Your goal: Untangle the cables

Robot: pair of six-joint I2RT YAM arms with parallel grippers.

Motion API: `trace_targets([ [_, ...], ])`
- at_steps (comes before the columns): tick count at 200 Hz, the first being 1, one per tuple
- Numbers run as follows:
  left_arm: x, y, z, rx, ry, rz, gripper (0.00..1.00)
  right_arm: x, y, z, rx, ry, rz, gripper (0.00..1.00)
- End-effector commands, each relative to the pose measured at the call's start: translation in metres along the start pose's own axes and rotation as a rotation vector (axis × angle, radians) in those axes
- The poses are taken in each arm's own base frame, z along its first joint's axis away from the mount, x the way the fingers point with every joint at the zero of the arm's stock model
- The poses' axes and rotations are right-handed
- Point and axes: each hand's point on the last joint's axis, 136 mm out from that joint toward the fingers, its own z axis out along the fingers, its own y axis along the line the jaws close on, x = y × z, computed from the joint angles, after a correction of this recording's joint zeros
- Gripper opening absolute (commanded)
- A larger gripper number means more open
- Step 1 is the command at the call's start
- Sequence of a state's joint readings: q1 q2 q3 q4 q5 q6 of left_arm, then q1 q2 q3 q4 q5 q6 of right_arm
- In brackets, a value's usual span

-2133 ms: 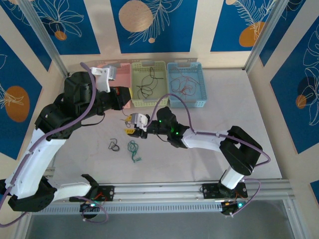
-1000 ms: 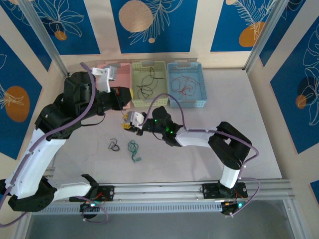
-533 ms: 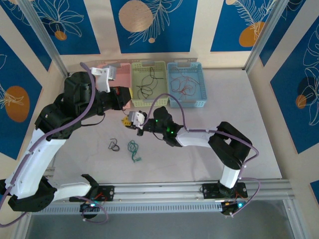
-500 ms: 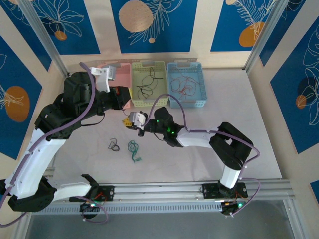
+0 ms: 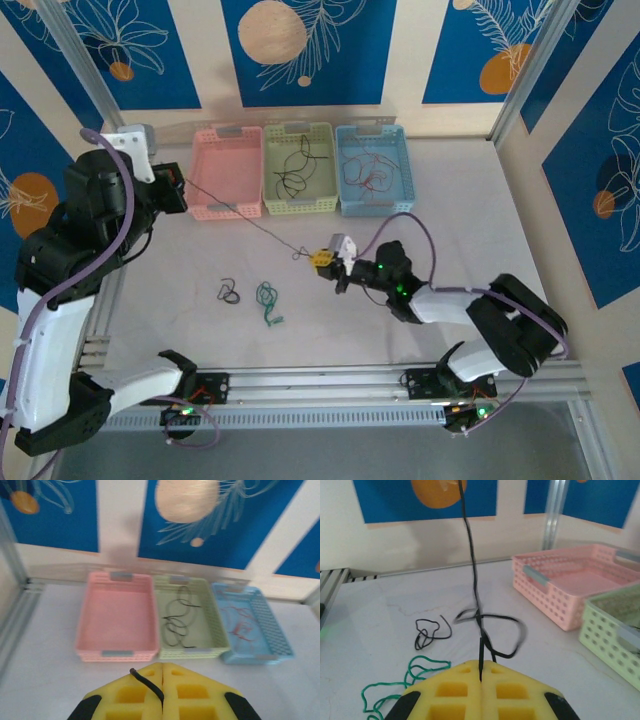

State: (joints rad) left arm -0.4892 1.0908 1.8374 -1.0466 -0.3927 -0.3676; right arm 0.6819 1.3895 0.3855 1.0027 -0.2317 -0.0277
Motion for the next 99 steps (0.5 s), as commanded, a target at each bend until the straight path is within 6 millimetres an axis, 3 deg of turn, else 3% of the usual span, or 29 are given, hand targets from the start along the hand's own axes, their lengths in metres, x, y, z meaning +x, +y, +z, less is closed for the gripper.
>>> trace_targets([
  [1,0.006,0.030,0.003,-0.151,0.009,0.081,0.00,-0.022,-0.018,-0.017,0.080,-0.080,0.073,0.00],
  [48,0.014,0.035,0.008,-0.170,0.043,0.100,0.00,-0.023,-0.068,-0.035,0.264,-0.095,0.202,0.00],
  [72,0.013,0.045,0.003,-0.215,0.040,0.119,0.00,-0.014,-0.103,-0.054,0.402,-0.096,0.306,0.00],
  [99,0.011,0.049,-0.002,-0.228,0.031,0.130,0.00,-0.005,-0.126,-0.071,0.504,-0.088,0.381,0.00],
])
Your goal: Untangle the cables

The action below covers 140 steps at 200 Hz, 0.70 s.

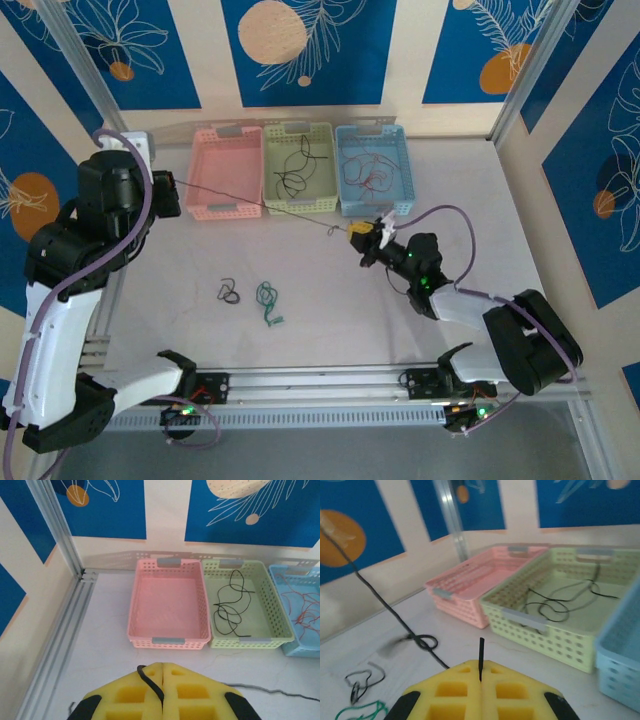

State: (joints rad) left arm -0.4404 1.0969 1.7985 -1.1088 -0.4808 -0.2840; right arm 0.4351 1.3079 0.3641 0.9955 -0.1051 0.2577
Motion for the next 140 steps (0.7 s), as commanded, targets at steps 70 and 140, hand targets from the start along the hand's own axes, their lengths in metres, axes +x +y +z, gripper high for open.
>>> trace_targets([
  [70,0.003,0.011,-0.004,-0.031,0.004,0.022,0.00,-0.007,-0.037,-0.011,0.116,-0.005,0.180,0.00],
  [140,0.037,-0.061,0.035,0.271,0.168,0.005,0.00,-0.032,-0.006,0.008,-0.030,-0.003,0.161,0.00],
])
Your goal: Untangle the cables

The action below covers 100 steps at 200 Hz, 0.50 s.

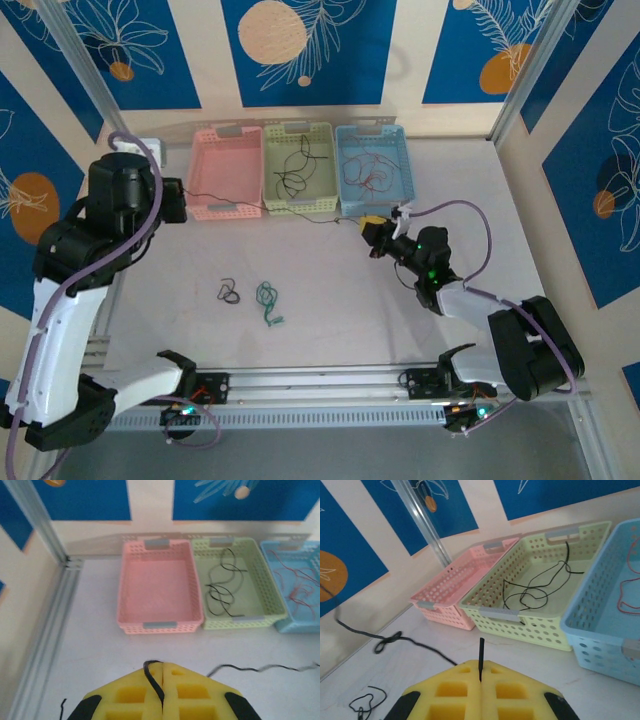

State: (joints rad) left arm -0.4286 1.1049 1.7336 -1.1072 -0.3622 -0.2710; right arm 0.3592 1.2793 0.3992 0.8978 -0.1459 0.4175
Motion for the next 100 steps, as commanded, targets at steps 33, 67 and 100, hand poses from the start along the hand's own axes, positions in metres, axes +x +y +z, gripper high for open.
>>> trace_targets([
  [33,0.018,-0.104,0.071,0.437,0.181,-0.054,0.00,-0.045,0.020,0.040,-0.051,0.010,-0.017,0.00],
  [67,0.002,-0.165,0.112,0.674,0.215,-0.086,0.00,-0.067,0.009,0.077,-0.017,0.001,-0.016,0.00],
  [100,-0.003,-0.200,0.166,0.759,0.252,-0.111,0.00,-0.075,-0.001,0.118,-0.023,0.027,0.005,0.00],
])
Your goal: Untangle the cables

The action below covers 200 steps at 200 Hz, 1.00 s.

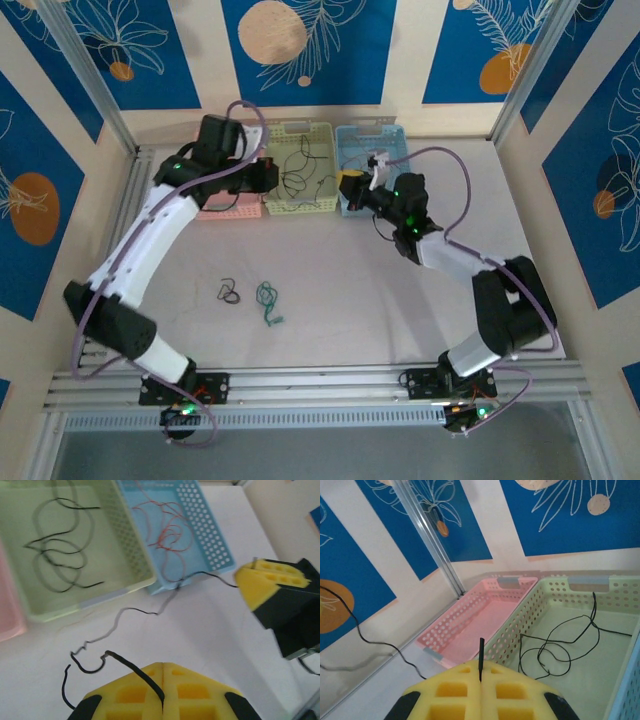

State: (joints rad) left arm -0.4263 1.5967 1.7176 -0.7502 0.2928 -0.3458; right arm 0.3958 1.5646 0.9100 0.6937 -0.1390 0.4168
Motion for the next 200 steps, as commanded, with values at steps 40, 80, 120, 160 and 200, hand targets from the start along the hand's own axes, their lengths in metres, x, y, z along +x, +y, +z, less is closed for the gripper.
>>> trace_targets([
  [40,-0.048,-0.004,0.085,0.141,-0.012,-0.024,0.00,0.001,-0.033,0.064,0.028,0.042,0.047,0.00],
  [80,-0.054,0.016,0.139,0.130,0.038,-0.048,0.00,0.012,-0.055,0.094,0.039,0.062,0.067,0.00],
  [120,-0.050,0.052,0.176,0.109,0.071,-0.123,0.00,0.024,-0.079,0.111,0.075,0.091,0.096,0.00],
  [160,-0.036,0.076,0.194,0.098,0.122,-0.159,0.29,0.023,-0.086,0.121,0.077,0.107,0.113,0.38],
  [200,-0.053,0.062,0.159,0.092,0.082,-0.096,0.67,-0.002,-0.068,0.107,0.064,0.082,0.049,0.55],
])
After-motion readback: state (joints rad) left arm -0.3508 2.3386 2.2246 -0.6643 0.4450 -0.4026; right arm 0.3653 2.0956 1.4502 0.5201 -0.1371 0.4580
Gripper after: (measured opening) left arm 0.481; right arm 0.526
